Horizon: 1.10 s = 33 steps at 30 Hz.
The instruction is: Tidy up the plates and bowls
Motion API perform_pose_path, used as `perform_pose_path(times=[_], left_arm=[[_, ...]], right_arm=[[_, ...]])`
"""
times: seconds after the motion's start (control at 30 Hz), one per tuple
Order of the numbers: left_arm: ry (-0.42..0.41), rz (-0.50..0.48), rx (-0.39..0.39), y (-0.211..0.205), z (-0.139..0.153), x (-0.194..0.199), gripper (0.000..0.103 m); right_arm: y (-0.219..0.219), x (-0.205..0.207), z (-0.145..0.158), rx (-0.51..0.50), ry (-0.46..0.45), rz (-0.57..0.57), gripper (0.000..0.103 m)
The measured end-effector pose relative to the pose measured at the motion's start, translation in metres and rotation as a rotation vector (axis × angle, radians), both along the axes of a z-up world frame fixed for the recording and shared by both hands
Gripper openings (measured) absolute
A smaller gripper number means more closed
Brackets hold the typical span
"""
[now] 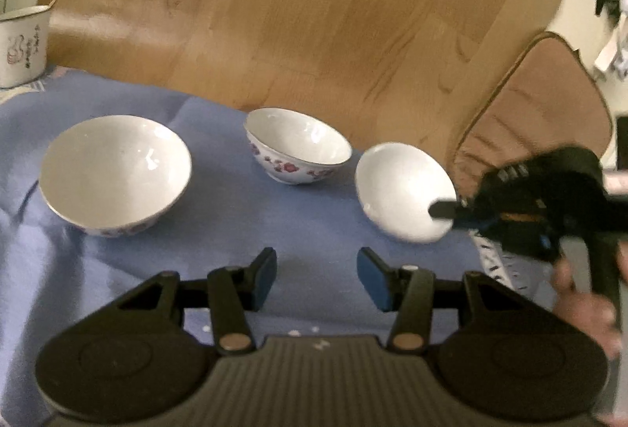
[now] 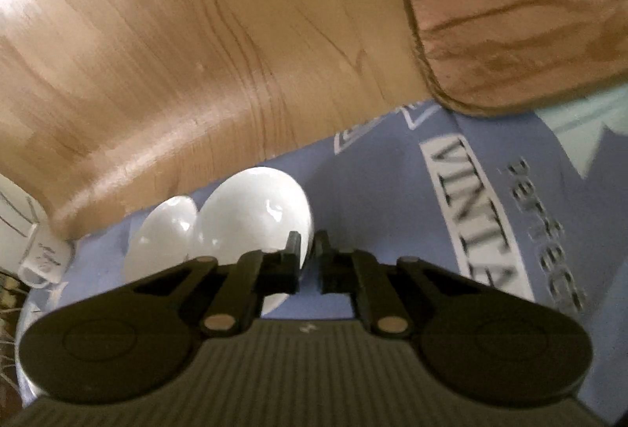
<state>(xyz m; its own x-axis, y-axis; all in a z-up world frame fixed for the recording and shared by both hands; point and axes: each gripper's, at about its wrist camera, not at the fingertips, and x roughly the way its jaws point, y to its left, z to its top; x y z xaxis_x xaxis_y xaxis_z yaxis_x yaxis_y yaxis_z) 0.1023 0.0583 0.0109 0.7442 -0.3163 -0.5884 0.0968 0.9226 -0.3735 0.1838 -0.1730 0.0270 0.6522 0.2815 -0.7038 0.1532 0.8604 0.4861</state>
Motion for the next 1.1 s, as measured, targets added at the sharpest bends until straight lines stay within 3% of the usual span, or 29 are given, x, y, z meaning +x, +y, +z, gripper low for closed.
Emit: perform_pose_path(times=[0.2,0.33,0.37,0.4,0.43,0.53,0.8,0.97,1.1], left_arm=[[-0.009,-0.111,-0.079,-0.003,0.002,-0.005,0.047],[-0.008,-0.181,-0.068,-0.015,-0.001,-0.009,0.042],[-0.006,-0.196,-0.060,-0.019,-0.002,-0.011,0.036],[-0.004,-0.216,-0.056,-0.022,-0.003,-0.012,0.018],[0.002,-0.247,-0.063,-0.025,-0.004,-0.013,0.011],[-0.023,-0.288,-0.049,-0.033,-0.004,-0.023,0.008],[-0.031,-0.354,-0.024,-0.047,-0.005,-0.038,0.008],[-0.041,-0.364,-0.015,-0.050,-0.006,-0.041,0.009],[-0.032,-0.362,-0.055,-0.046,-0.008,-0.039,0.008]], right_arm=[[-0.009,-0.052,0.010,0.032,0.016,0.045,0.009],[-0.013,-0.081,0.017,0.090,0.041,0.068,0.009],[-0.013,-0.089,0.019,0.102,0.041,0.070,0.009],[-0.015,-0.096,0.020,0.112,0.043,0.069,0.009],[-0.016,-0.102,0.020,0.120,0.044,0.065,0.009],[-0.016,-0.122,0.021,0.130,0.028,0.047,0.010],[-0.002,-0.159,0.030,-0.070,-0.116,0.042,0.015],[-0.009,-0.158,0.022,-0.089,-0.133,0.017,0.015],[-0.002,-0.151,0.014,-0.112,-0.137,0.015,0.015]])
